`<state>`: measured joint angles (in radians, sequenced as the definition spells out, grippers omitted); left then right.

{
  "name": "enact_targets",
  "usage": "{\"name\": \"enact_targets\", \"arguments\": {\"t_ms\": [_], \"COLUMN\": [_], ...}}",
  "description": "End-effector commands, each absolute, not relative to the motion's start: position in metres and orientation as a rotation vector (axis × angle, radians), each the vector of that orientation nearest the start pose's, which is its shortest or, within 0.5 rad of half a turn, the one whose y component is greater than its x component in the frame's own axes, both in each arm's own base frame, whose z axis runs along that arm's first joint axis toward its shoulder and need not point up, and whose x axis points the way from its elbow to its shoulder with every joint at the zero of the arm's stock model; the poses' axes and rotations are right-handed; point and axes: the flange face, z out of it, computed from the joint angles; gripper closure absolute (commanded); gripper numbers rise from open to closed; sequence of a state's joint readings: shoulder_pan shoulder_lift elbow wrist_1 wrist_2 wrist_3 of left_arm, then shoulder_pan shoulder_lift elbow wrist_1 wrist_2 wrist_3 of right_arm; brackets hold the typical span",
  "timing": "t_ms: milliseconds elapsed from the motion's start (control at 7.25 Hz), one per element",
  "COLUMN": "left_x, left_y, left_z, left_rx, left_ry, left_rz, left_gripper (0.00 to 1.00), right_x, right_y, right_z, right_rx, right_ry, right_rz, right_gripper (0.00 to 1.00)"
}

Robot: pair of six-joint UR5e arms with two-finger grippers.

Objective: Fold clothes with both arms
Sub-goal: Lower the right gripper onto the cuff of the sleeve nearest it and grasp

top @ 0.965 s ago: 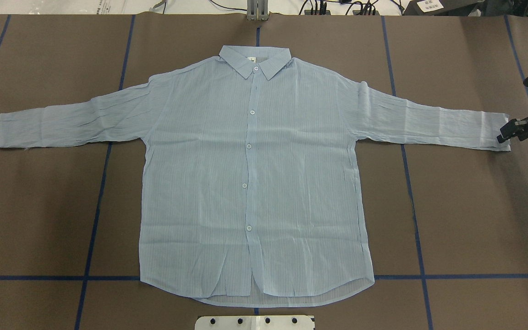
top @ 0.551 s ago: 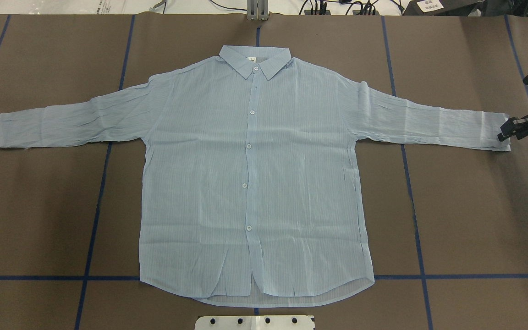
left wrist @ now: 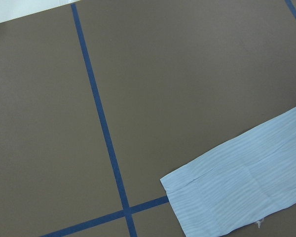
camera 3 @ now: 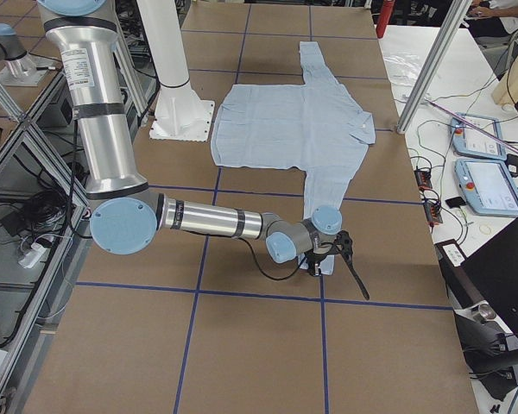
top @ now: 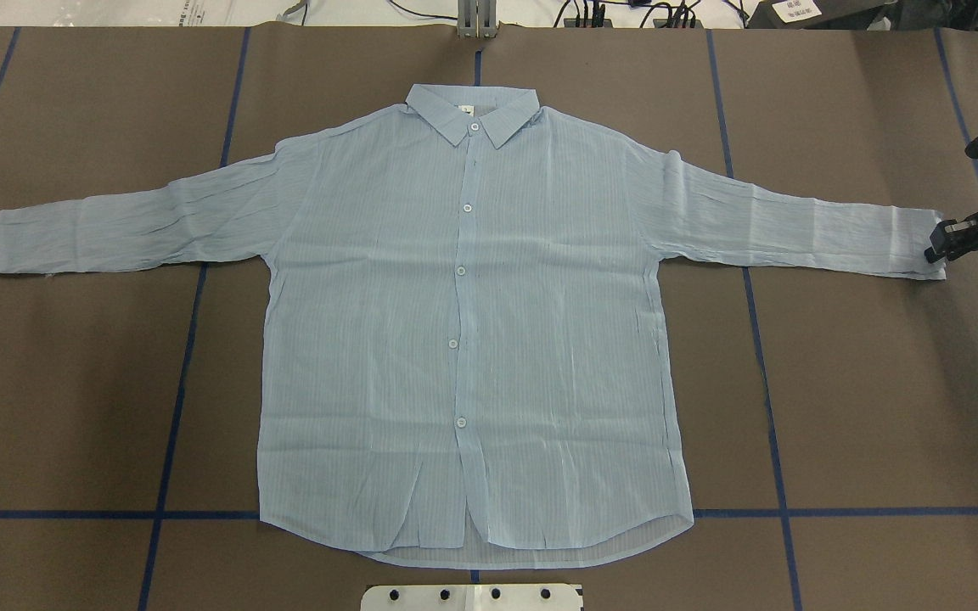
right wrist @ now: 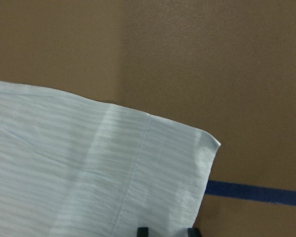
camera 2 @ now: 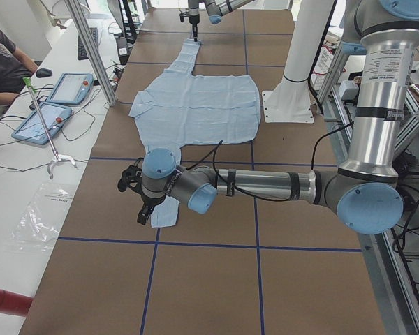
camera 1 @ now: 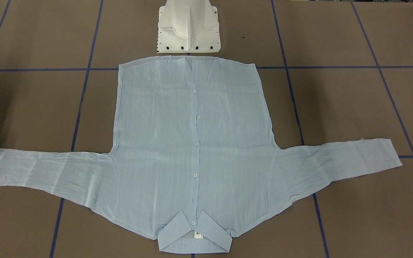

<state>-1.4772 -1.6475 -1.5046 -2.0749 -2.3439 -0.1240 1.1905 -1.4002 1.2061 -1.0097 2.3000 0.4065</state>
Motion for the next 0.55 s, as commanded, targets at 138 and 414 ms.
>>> {"name": "enact_targets", "arguments": {"t_ms": [138,414], "left_x": [-0.0124,-0.0123], "left_y": [-0.5502,-0.5501], "left_z": [0.5941,0.5942], "left_rx": [0.405,0.401], "left_ry": [0.804,0.807], "left_rz": [0.170,0.165], "left_gripper": [0.00,0.01], "right_x": [-0.1565,-0.1568], "right_y": [-0.5599,-0.5625], "right_z": [0.6893,0.6794], "right_rx": [0.047,0.064], "right_ry": [-0.801,-0.809], "right_rz": [-0.117,-0.120], "right_gripper": [0.76,1.00]}}
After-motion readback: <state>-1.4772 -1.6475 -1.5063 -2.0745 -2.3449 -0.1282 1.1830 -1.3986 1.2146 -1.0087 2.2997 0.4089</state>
